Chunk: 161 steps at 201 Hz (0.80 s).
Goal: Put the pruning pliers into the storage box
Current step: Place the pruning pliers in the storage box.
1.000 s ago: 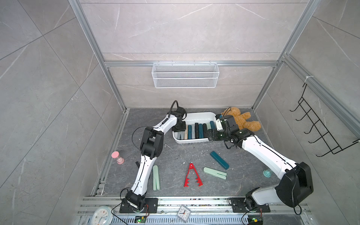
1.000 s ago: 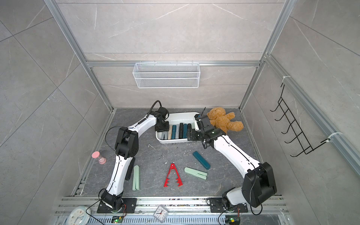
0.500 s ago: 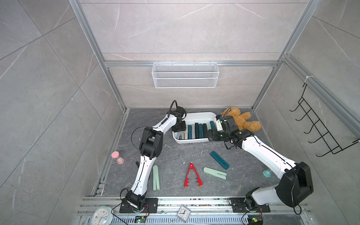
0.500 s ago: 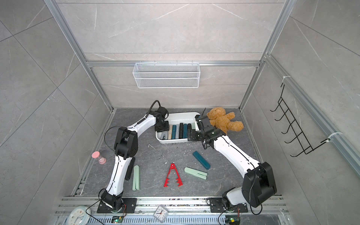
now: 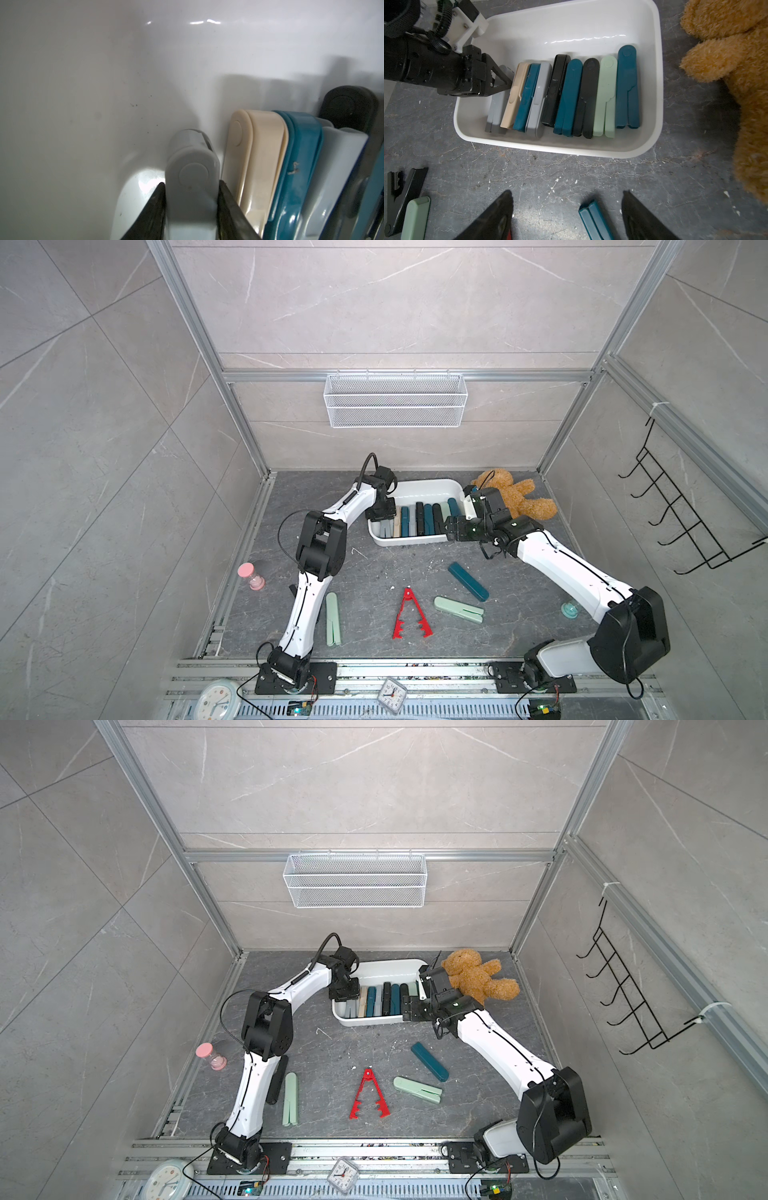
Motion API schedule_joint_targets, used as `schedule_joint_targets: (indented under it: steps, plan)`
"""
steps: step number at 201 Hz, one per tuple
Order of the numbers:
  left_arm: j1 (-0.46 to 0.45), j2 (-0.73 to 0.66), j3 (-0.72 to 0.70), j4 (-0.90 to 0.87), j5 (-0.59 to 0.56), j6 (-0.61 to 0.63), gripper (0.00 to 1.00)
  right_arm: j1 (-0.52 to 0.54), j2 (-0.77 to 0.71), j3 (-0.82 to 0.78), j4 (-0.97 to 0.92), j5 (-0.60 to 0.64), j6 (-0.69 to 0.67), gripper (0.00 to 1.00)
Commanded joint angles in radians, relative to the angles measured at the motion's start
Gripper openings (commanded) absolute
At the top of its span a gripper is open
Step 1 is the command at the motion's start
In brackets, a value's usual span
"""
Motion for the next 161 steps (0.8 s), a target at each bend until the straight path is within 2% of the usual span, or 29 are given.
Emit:
schedule_joint_targets:
  steps: [1, 19, 32, 72, 113, 135, 161]
  plan:
    - [0.004, 0.025, 0.02, -0.039, -0.012, 0.012, 0.25, -0.004, -0.029, -0.011, -0.013, 0.02, 0.003, 0.83]
    - [0.005, 0.025, 0.021, -0.039, -0.005, 0.008, 0.08, -0.006, -0.029, -0.013, -0.012, 0.021, 0.004, 0.83]
    - [0.005, 0.02, 0.021, -0.039, 0.004, 0.007, 0.0, -0.007, -0.029, -0.017, -0.01, 0.019, 0.006, 0.83]
    - [0.016, -0.026, -0.03, 0.016, 0.058, -0.021, 0.0, -0.008, -0.013, -0.028, 0.0, 0.025, 0.015, 0.83]
    - [0.016, -0.035, -0.023, 0.035, 0.099, -0.042, 0.0, -0.015, 0.005, -0.031, 0.003, 0.035, 0.018, 0.83]
    - [0.016, -0.026, -0.019, 0.05, 0.13, -0.061, 0.1, -0.018, 0.004, -0.037, 0.008, 0.037, 0.023, 0.83]
    - [0.016, -0.02, -0.01, 0.036, 0.098, -0.064, 0.25, -0.023, -0.002, -0.046, 0.008, 0.037, 0.027, 0.83]
